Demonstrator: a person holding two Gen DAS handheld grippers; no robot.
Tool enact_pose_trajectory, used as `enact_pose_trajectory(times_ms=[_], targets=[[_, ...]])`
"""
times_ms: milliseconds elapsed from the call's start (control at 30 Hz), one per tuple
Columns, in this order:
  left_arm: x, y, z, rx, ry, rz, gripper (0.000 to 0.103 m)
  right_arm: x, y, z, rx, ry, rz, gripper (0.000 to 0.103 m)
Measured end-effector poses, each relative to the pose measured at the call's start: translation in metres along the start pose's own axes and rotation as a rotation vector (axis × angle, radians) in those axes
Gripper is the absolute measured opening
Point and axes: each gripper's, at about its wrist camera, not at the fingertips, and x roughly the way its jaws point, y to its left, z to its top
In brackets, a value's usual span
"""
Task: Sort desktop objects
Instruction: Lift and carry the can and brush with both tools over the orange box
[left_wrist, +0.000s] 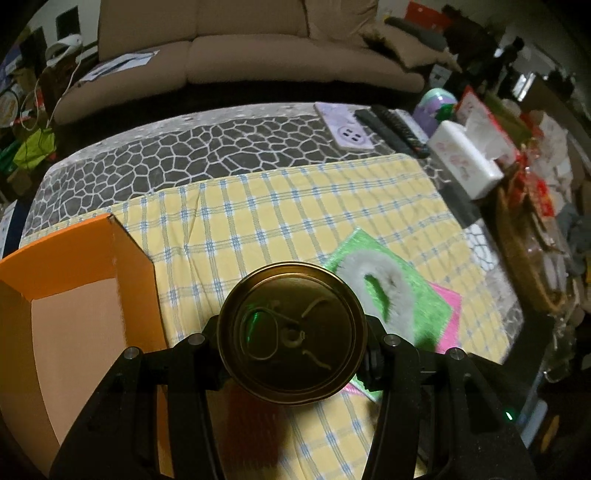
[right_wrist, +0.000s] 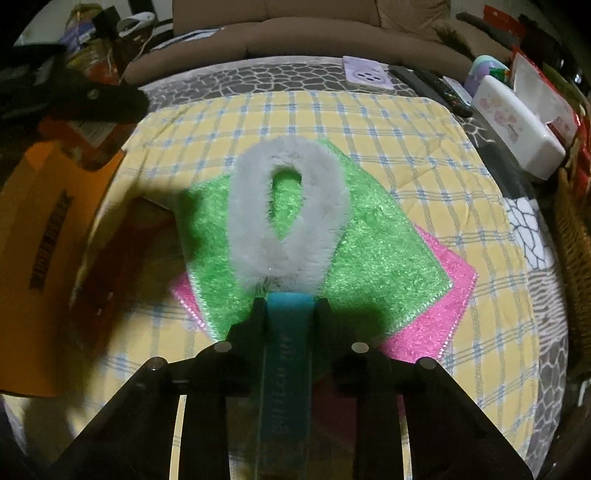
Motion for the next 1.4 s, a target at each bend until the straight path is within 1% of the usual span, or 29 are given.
enact_pose_trajectory(times_ms=[133,400,467,567,733,900,1067,1267,1400], targets=[[-0.022,0.001,-0.01,0.007,-0.02,-0.012,0.047,-0.003,0.0,-0.001,0.002,-0.001,0.012,0.026],[-0.065,0.01,-0.03,0.007,-0.058,-0.037,0.047,-0.027,-0.01,0.003,0.066,-0.056,0.1,0.026],[-0.076,0.017,-0.035,-0.002,-0.068,-0.041,0.047,-0.033,-0.01,0.004,0.082,-0.066,0.117,0.026],[-0.089,0.028,-0.044,-0.012,-0.085,-0.027,0.047,-0.043,-0.008,0.007,0.094,-0.084,0.138,0.026],[-0.114,0.06,-0.063,-0.051,-0.12,-0.002,0.047,-0.063,0.0,0.012,0.106,-0.127,0.165,0.026],[-0.137,0.099,-0.08,-0.098,-0.14,0.04,0.047,-0.094,0.019,0.021,0.093,-0.189,0.189,0.026],[-0.152,0.144,-0.1,-0.146,-0.151,0.105,0.047,-0.125,0.044,0.032,0.076,-0.253,0.227,0.026],[-0.154,0.183,-0.122,-0.186,-0.146,0.166,0.047,-0.145,0.083,0.042,0.042,-0.289,0.273,0.026],[-0.148,0.204,-0.137,-0.206,-0.135,0.191,0.047,-0.151,0.109,0.049,0.02,-0.298,0.337,0.026]])
